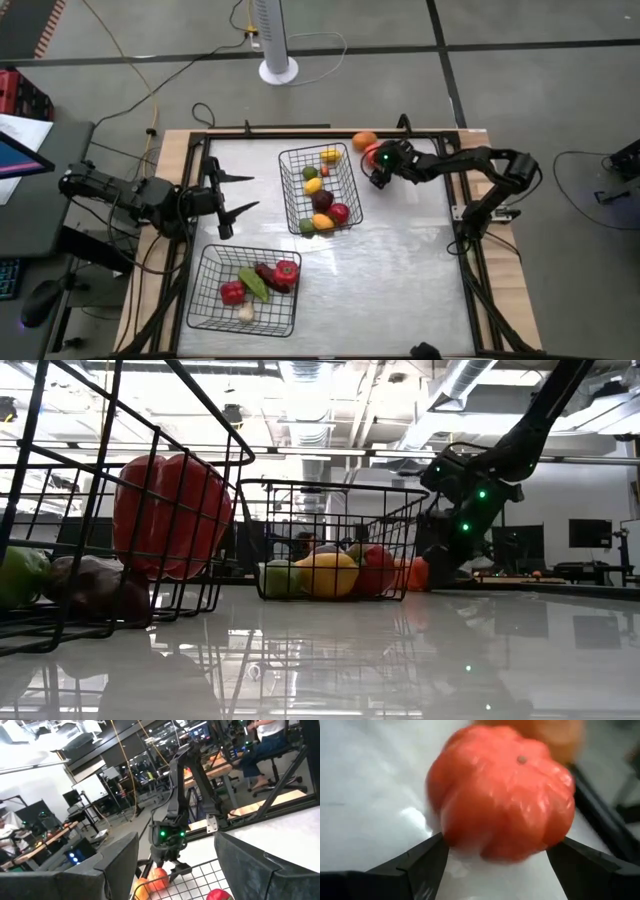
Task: Sort produce into baskets
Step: Put the orange pumpkin into the bottom black wire basket
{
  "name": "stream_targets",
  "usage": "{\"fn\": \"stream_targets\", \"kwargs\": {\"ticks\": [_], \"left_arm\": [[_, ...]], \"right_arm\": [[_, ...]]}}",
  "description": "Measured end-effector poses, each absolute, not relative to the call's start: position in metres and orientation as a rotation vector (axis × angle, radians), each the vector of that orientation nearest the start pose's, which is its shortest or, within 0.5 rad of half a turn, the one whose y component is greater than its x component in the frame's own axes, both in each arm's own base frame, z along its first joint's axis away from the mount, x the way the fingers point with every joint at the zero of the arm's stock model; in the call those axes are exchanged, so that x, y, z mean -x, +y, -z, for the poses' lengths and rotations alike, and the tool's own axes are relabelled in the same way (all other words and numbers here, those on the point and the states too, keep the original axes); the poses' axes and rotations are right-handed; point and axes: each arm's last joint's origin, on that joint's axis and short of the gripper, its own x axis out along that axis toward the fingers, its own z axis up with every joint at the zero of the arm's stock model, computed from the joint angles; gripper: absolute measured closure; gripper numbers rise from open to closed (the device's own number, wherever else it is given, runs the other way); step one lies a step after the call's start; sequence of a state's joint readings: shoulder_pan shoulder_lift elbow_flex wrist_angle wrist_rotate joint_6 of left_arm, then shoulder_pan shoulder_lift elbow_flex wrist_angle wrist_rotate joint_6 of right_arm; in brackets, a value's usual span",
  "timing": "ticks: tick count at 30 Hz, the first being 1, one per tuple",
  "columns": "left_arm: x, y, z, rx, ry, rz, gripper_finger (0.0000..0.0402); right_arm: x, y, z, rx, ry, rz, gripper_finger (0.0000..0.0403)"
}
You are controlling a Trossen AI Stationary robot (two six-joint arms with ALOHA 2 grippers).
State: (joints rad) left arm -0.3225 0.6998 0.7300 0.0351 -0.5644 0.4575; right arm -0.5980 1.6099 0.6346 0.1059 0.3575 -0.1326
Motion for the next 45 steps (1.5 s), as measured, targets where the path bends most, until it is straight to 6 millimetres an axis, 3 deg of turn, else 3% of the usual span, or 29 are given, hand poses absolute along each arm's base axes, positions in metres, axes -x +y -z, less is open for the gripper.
{"fn": "stream_targets", "kwargs": {"ticks": [4,11,20,29,34,39,45], "left_arm": [[-0.150,-0.034,-0.346,-0.422,0.001,-0.250,0.0152],[-0.150,-0.034,-0.346,-0.418,0.002,-0.241,0.0152],[-0.151,-0.037,-0.341,-0.419,0.032,-0.151,0.0152],[-0.151,-0.037,-0.336,-0.269,0.068,-0.138,0.0152],[-0.151,-0.039,-0.336,-0.202,0.061,-0.081,0.0152],[-0.150,-0.042,-0.335,-0.194,0.066,-0.047,0.0152],[-0.149,-0.044,-0.334,-0.224,0.070,-0.038,0.0152]], "right_arm": [[-0.227,-0.165,-0.126,0.014,0.937,0.711,0.0043],[-0.236,-0.165,-0.133,0.119,0.861,0.661,0.0041],[-0.248,-0.137,-0.140,0.363,0.958,0.644,0.0042],[-0.259,-0.119,-0.167,0.286,0.889,0.616,0.0042],[-0.258,-0.130,-0.172,0.289,0.835,0.654,0.0041],[-0.248,-0.155,-0.174,0.122,0.752,0.598,0.0038],[-0.241,-0.174,-0.179,0.058,0.654,0.573,0.0037]]}}
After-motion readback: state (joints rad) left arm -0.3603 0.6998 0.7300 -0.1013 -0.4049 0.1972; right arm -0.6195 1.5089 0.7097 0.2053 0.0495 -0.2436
